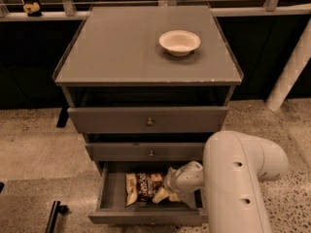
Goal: Pick brown chip bag from bottom drawer and place on counter
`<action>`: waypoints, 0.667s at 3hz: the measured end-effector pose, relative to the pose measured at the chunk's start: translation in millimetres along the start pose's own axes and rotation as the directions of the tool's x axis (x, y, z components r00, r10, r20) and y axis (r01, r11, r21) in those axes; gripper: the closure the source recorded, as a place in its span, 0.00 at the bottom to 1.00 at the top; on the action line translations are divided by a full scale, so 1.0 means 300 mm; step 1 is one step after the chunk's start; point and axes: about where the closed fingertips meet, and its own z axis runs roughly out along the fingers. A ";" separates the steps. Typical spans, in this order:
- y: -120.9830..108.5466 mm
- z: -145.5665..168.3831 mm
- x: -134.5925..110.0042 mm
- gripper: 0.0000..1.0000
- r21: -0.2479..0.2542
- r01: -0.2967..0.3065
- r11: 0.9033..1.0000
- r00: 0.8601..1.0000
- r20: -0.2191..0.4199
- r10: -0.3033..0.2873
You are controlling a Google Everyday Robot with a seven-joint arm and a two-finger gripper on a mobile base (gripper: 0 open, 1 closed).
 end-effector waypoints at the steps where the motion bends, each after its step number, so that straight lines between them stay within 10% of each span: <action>1: -0.036 0.080 0.034 0.00 0.017 0.018 1.000 1.000 0.002 -0.018; 2: -0.069 0.160 0.061 0.00 0.034 0.003 0.999 1.000 0.005 -0.004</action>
Offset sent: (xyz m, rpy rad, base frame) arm 0.0096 0.0148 -0.0831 -0.0271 -0.0585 -0.0546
